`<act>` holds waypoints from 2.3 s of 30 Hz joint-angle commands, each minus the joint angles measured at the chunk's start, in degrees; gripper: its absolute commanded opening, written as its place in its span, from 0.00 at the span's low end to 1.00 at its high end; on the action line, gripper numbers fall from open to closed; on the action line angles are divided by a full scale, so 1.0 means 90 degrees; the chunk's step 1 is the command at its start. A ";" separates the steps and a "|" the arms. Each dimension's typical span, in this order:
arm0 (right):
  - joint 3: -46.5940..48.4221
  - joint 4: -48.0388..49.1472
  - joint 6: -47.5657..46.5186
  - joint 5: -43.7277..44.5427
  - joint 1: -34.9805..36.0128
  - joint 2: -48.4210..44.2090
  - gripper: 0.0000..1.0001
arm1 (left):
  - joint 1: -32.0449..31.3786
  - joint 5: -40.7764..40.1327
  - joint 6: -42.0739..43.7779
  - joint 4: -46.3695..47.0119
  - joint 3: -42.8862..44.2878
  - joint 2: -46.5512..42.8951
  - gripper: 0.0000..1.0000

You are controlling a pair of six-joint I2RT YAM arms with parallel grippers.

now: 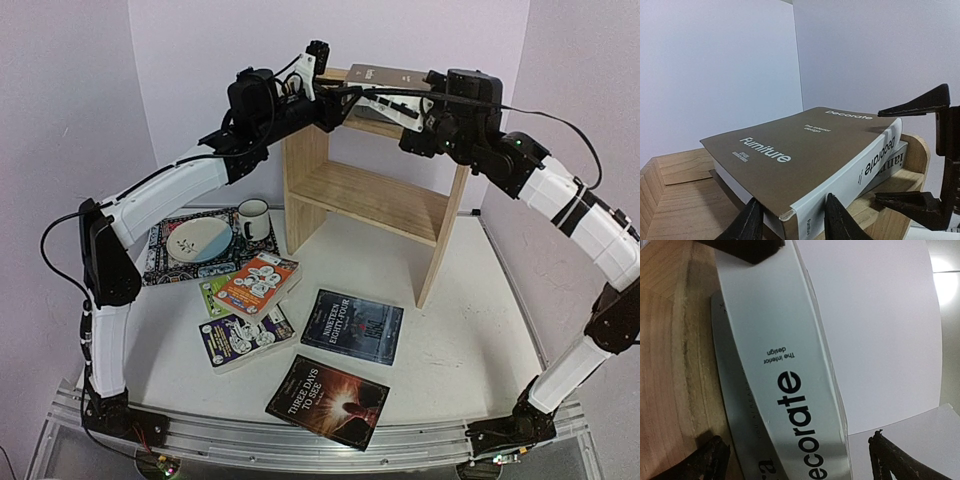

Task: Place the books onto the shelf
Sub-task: Adjust the book on the shelf, then adjust the book in the book pile.

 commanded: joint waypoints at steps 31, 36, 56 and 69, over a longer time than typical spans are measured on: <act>-0.0481 -0.0582 0.2302 -0.1741 0.0171 -0.1895 0.98 | 0.0254 0.0609 -0.0931 0.0627 0.1825 0.1449 0.36; -0.0637 -0.0571 0.2395 -0.1800 0.0171 -0.2103 0.98 | 0.0301 0.0642 -0.1104 0.0714 0.2040 0.1667 0.31; -0.0874 -0.0555 0.2558 -0.1818 0.0171 -0.2362 0.98 | 0.0307 0.0622 -0.1005 0.0910 0.1493 0.0963 0.59; -0.1618 -0.0696 0.3448 -0.2242 0.0171 -0.2971 0.98 | 0.0301 0.0539 -0.0767 0.0910 -0.1119 -0.1499 0.70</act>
